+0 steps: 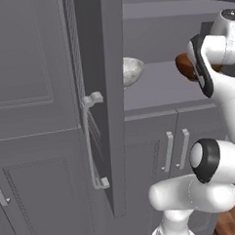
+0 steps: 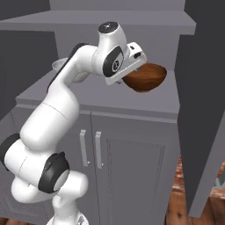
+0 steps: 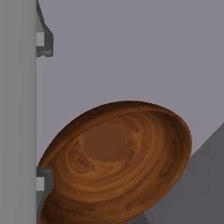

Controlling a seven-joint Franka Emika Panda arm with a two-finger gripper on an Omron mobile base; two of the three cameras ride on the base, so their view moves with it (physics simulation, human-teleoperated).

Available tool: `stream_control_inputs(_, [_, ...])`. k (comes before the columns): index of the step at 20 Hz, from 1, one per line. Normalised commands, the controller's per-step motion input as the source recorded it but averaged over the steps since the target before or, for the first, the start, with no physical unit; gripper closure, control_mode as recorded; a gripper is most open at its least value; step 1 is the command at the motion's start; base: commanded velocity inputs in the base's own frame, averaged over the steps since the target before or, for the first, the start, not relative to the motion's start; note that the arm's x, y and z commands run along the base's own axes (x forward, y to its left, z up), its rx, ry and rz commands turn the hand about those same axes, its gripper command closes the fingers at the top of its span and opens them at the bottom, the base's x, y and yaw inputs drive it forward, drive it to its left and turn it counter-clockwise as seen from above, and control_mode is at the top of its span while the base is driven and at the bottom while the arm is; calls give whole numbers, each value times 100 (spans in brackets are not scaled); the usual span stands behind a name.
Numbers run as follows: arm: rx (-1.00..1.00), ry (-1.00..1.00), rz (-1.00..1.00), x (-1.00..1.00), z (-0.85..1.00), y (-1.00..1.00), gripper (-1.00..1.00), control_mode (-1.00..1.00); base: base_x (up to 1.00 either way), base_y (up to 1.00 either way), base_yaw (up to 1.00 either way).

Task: Pick both bowls and place them on the counter. Then place the mushroom in one bowl and place the eggplant in the other bowl.

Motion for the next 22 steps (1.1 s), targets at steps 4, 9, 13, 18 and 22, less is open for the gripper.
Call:
stream_control_inputs(4, [-17,-5,9,29,-10,-9,-100,-100,0,0,0])
stream_control_inputs(9, [-14,8,0,38,-20,-16,-100,-100,0,0,0])
stream_control_inputs(13, [-10,8,0,14,-3,-2,-100,-100,0,0,0])
stream_control_inputs(18, [-8,9,0,13,-9,0,-100,-100,0,0,0])
stream_control_inputs(22, [-8,8,0,20,-11,0,-100,-100,0,0,0])
